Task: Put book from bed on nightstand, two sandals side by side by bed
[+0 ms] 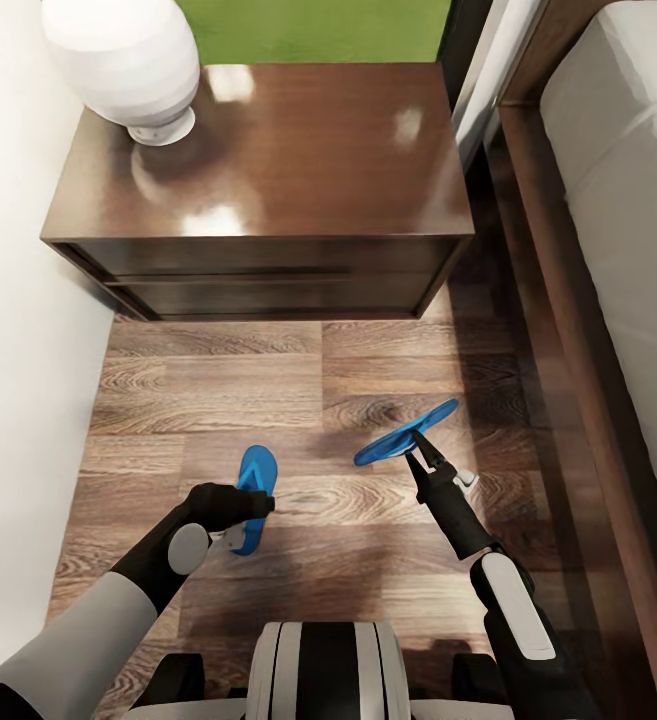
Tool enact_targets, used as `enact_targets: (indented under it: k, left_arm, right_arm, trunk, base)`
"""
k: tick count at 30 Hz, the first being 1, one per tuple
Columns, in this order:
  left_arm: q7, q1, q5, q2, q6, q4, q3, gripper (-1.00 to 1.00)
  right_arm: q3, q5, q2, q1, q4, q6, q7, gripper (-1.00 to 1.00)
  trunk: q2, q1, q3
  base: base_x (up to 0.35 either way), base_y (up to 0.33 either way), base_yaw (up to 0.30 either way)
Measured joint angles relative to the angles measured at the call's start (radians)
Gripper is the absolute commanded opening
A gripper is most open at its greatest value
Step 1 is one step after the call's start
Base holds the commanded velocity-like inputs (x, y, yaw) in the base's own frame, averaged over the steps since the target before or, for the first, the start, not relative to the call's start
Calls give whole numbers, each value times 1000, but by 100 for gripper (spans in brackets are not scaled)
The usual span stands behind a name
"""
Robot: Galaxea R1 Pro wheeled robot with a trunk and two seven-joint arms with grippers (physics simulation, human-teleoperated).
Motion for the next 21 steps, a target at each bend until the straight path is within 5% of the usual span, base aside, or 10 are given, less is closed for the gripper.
enact_targets:
  k: [21]
  left_arm:
    - [-4,0,0,0,-2,0,-1,100]
  right_arm:
    - [0,0,-1,0,0,0,0,-100]
  trunk:
    - [0,0,0]
  base:
    - [0,0,0]
